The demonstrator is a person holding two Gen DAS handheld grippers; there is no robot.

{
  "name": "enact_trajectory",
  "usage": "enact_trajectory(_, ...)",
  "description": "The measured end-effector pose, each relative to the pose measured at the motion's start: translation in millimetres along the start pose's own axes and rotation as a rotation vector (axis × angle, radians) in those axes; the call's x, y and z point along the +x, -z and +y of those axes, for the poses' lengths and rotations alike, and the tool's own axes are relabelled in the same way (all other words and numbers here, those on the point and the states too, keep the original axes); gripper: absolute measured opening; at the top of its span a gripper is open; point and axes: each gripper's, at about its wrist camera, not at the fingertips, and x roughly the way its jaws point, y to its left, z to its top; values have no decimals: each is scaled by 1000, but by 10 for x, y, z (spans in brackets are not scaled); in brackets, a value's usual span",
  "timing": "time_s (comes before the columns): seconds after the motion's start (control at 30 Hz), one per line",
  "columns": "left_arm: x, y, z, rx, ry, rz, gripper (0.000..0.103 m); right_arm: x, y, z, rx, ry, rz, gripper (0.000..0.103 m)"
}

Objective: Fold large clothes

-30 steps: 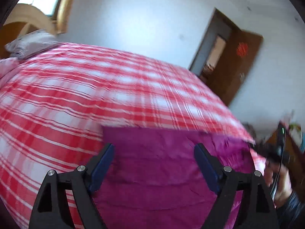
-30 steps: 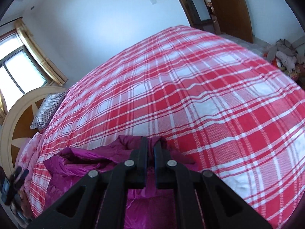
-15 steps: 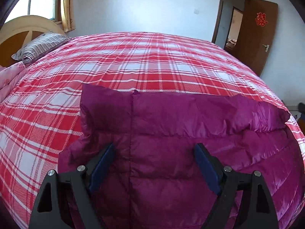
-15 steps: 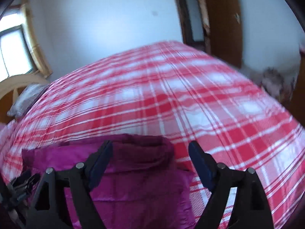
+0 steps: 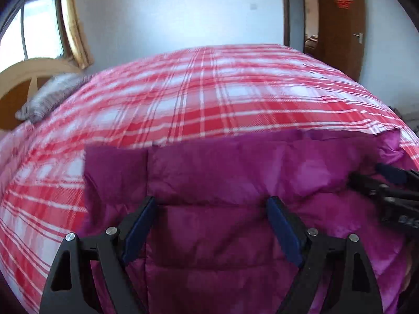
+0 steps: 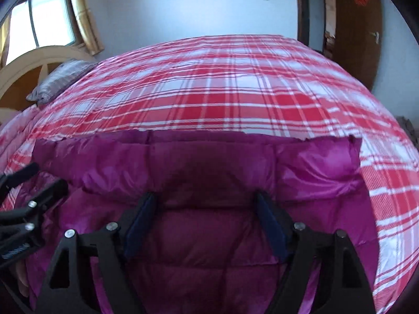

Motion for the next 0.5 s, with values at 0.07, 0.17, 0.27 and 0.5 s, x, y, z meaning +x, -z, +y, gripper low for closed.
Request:
enact_trajectory(0.07,44,34,77,-40,26,9,86,12,-3,-41,18,-3,-2,80)
enact_trajectory(0.17,48,66,67,-38,22,2,86,53,-11,4,15,-4,-2,81)
enact_trajectory(0.27,56,93,52,-32,16,-1,87,97,1,63,4,6,4,83)
enact_trajectory(0.5,-98,19,73,-39,-16,-36,87,191,19,111,-17,30,22,86)
